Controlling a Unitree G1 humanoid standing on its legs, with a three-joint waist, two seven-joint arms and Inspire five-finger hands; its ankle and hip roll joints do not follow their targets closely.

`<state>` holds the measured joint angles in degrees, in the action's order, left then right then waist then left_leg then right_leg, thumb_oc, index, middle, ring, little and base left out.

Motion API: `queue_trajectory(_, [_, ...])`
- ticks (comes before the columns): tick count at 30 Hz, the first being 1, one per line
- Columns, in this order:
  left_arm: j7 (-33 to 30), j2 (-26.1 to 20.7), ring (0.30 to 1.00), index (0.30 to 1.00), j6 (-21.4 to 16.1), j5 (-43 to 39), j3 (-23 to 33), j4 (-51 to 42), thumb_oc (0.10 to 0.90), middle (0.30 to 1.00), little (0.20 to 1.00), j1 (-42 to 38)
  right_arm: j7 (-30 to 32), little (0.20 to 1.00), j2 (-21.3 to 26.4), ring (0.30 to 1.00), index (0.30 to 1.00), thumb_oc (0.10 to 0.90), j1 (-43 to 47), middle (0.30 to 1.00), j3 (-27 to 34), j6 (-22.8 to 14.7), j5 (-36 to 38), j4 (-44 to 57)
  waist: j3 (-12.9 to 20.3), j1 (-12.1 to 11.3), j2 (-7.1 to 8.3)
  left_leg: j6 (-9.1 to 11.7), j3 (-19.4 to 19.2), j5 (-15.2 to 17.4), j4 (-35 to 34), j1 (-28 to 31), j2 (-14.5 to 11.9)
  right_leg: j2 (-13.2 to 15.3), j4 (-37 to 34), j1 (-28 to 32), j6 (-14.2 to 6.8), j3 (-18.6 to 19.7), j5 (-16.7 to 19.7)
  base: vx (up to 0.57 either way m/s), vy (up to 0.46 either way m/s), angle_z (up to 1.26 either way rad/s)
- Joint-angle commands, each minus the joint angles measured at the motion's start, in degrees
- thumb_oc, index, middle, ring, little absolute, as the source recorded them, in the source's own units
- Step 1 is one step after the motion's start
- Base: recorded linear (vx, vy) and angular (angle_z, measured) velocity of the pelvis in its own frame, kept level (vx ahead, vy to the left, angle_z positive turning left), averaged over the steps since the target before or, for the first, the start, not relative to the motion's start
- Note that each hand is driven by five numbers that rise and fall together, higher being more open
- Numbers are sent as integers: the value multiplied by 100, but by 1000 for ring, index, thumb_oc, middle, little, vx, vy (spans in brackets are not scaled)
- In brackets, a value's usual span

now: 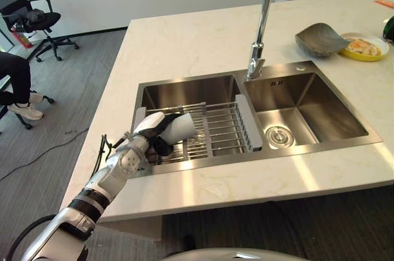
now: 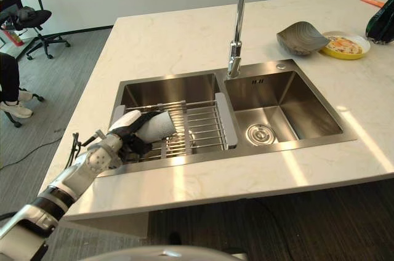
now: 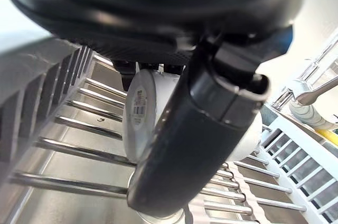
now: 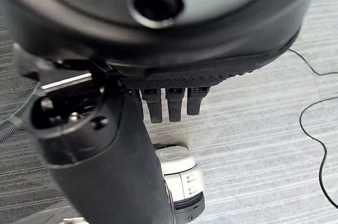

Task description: Place the dishes in the dishwasher.

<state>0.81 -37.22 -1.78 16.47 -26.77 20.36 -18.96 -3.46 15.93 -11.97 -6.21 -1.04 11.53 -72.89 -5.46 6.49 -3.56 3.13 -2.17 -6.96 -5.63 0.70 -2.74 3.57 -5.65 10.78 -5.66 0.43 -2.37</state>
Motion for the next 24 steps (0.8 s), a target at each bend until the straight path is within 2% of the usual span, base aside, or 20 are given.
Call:
queue_trajectory(1, [-203,122,900,900,-18,241,72,357,800,900,900,-1182,75,900,210,900,900,800,177,900,-51,30,252,-4,-258,-79,59,185,-186,588,63,445,-74,92,65,-653,-452,-373,281,0,0,0])
queue_trajectory(2, [-206,124,900,900,-19,241,69,362,800,900,900,-1188,75,900,209,900,900,800,178,900,-48,30,252,-5,-260,-81,59,185,-185,588,63,445,-74,92,65,-653,-452,-373,281,0,0,0])
queue_trajectory(3, [-232,166,300,300,5,273,-1,458,400,300,300,-1296,77,900,223,900,900,800,212,900,-63,37,279,-10,-269,-73,56,182,-187,590,63,437,-72,94,65,-668,-458,-382,282,0,0,0])
queue_trajectory(14, [-318,240,300,300,-57,386,-157,562,400,300,300,-1407,117,900,259,900,900,800,237,900,-50,31,324,-67,-275,-59,49,184,-197,597,63,443,-72,97,65,-661,-459,-392,272,0,0,0])
queue_trajectory(19, [-457,87,300,300,-202,330,-113,209,400,300,300,-1415,137,900,269,900,900,800,231,900,-64,-19,352,-56,-266,-78,59,180,-173,608,63,449,-69,97,65,-648,-464,-404,267,0,0,0])
queue_trajectory(20, [-542,44,300,300,-359,80,9,-61,400,300,300,-1281,133,900,260,900,900,800,219,900,-69,-40,366,-48,-253,-93,70,188,-161,612,63,466,-76,98,65,-627,-462,-410,267,0,0,0])
queue_trajectory(23, [-566,22,300,300,-423,-155,139,-210,400,300,300,-1160,127,900,250,900,900,800,211,900,-70,-46,367,-50,-244,-94,76,192,-155,611,63,475,-81,98,65,-613,-457,-422,260,0,0,0])
queue_trajectory(24, [-592,69,300,300,-507,-690,399,-412,400,300,300,-919,135,900,225,900,900,800,200,900,-62,-50,361,-57,-225,-117,89,201,-140,613,63,501,-92,93,65,-580,-446,-418,240,23,-35,2])
